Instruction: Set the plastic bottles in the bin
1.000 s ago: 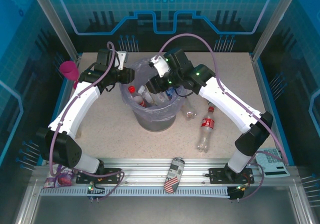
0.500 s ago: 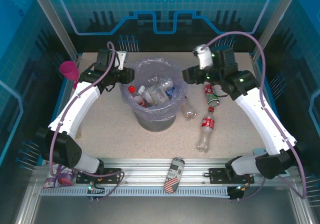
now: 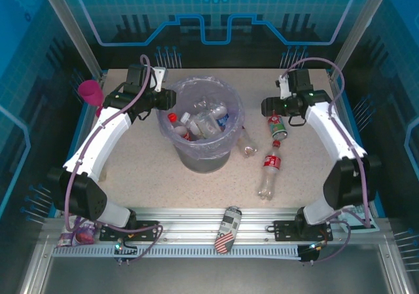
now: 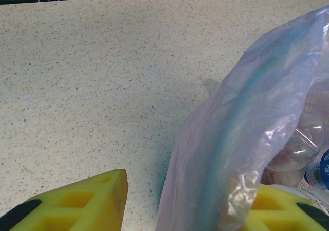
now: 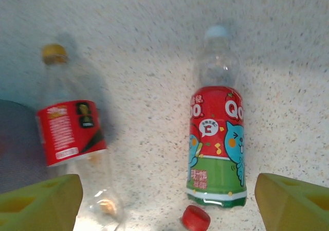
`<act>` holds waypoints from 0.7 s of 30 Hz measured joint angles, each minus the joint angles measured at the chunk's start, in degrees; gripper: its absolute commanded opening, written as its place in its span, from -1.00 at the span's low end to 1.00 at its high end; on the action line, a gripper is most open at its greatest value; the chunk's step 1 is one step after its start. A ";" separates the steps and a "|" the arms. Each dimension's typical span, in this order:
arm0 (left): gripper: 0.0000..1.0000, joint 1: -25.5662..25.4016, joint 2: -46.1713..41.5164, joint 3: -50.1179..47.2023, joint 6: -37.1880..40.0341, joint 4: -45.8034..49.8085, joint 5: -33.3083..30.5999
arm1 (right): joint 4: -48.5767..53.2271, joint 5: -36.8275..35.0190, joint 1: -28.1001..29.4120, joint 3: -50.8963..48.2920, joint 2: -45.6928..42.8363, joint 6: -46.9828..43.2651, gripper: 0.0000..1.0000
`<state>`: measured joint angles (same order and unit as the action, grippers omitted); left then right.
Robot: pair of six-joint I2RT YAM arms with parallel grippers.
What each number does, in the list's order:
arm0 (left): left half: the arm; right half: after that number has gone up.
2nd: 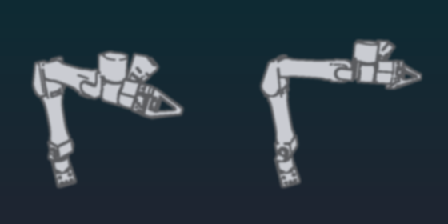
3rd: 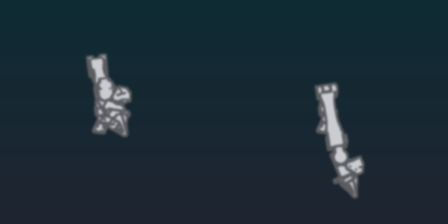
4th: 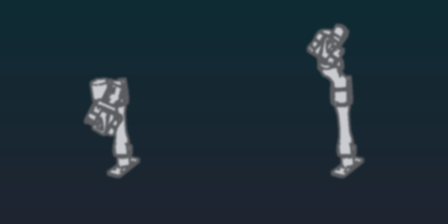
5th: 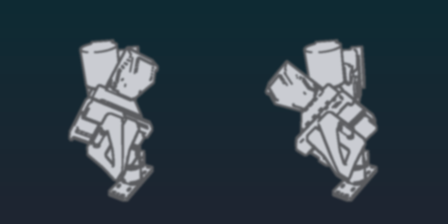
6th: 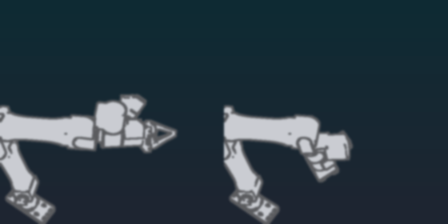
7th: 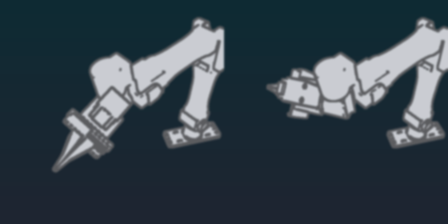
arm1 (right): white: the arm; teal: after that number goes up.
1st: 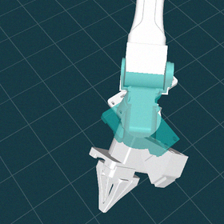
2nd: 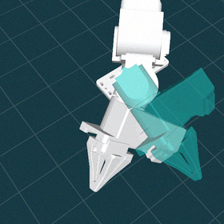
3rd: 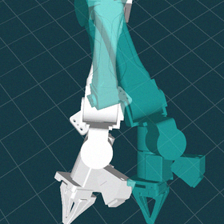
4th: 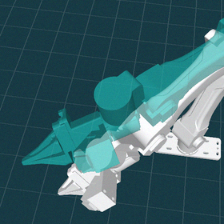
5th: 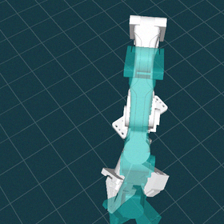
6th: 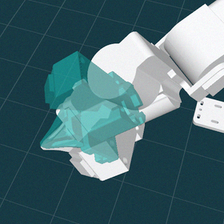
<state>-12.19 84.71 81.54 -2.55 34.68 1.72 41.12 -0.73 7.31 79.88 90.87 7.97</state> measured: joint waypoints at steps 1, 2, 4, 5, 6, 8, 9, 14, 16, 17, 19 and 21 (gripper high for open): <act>-0.08 0.00 0.00 0.00 0.00 0.00 0.00 | 0.28 -0.20 -0.09 0.48 1.81 -0.09 0.83; -0.08 0.00 0.00 0.00 0.00 0.00 0.00 | 0.33 -0.28 -0.15 1.07 3.85 -0.28 0.83; -0.08 0.00 0.00 0.00 0.00 0.00 0.00 | 0.33 -0.37 -0.15 2.03 7.10 -0.50 0.85; -0.08 0.00 0.00 0.00 0.00 0.00 0.00 | 0.37 -0.42 -0.15 2.64 8.59 -0.52 0.86; -0.08 0.00 0.00 0.00 0.02 0.00 0.00 | 0.44 -0.57 -0.15 3.41 9.94 -0.52 0.87; -0.08 0.00 0.00 0.00 0.02 0.00 0.00 | 0.42 -0.85 -0.15 5.25 12.46 -0.68 0.89; -0.08 0.00 0.00 0.00 0.02 0.00 0.00 | 0.39 -1.01 -0.15 6.12 13.53 -0.70 0.89; -0.08 0.00 0.00 0.00 0.13 0.00 -0.02 | 0.59 -4.81 -0.15 10.25 19.37 -1.18 1.00; -0.08 0.00 0.11 0.00 0.15 -0.02 -0.02 | 0.74 -6.58 -0.15 10.97 21.33 -1.55 0.99; -0.08 0.00 0.11 0.00 0.15 -0.02 -0.02 | 0.81 -7.04 -0.15 11.13 22.25 -1.57 0.99; -0.08 0.00 0.17 0.00 0.15 -0.02 -0.02 | 0.79 -7.48 -0.13 11.23 23.65 -1.57 1.00; -0.08 0.02 0.17 0.00 0.15 -0.02 -0.02 | 0.79 -7.45 -0.15 11.47 24.76 -1.55 0.98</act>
<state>-12.16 84.88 81.54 -2.39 34.65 1.69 41.91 -8.19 7.16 91.35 115.63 6.42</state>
